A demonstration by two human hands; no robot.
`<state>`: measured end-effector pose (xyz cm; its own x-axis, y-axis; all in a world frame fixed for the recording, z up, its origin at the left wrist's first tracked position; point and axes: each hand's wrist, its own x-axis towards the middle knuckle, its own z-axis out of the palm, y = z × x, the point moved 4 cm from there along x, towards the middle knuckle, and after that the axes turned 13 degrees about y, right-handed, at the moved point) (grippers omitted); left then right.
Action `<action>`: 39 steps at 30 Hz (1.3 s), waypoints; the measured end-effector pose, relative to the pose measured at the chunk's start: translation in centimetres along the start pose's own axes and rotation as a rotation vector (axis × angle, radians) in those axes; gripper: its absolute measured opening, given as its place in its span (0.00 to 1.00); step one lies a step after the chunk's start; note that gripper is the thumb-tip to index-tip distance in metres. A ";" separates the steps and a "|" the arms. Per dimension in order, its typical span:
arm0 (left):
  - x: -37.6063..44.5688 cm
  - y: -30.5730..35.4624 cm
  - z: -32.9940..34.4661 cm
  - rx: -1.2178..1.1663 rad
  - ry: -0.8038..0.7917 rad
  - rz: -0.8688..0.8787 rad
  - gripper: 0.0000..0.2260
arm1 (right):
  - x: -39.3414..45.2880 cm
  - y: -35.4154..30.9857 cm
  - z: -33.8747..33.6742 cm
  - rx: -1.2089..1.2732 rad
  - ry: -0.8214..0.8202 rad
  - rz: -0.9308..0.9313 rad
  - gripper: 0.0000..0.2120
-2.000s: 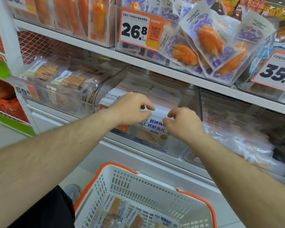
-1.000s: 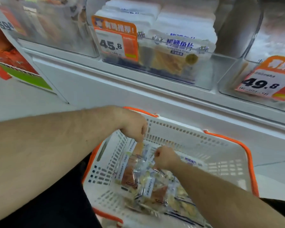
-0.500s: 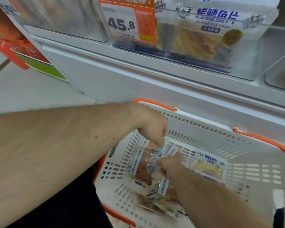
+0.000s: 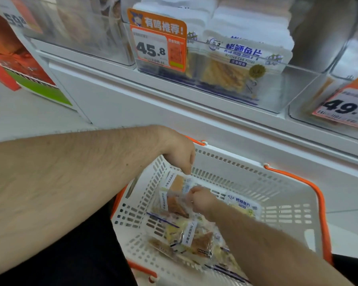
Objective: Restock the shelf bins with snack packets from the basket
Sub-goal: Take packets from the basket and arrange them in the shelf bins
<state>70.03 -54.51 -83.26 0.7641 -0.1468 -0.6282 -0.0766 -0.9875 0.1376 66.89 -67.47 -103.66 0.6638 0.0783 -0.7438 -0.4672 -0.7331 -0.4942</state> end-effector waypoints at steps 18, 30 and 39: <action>-1.8 3.3 -2.5 -0.439 0.341 0.133 0.14 | -15.0 -5.9 -20.8 0.595 -0.172 -0.206 0.13; -3.0 13.5 -6.3 -0.614 0.686 0.271 0.08 | -22.7 -5.5 -29.6 -0.214 0.453 -0.621 0.05; -3.4 20.5 -11.4 -0.646 0.972 0.501 0.09 | -26.8 -4.8 -34.1 -0.654 0.847 -0.694 0.12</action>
<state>73.14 -73.57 -69.61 0.9161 -0.1224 0.3819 -0.3768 -0.5885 0.7153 71.25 -89.09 -66.03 0.9286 0.3003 0.2180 0.3390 -0.9254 -0.1695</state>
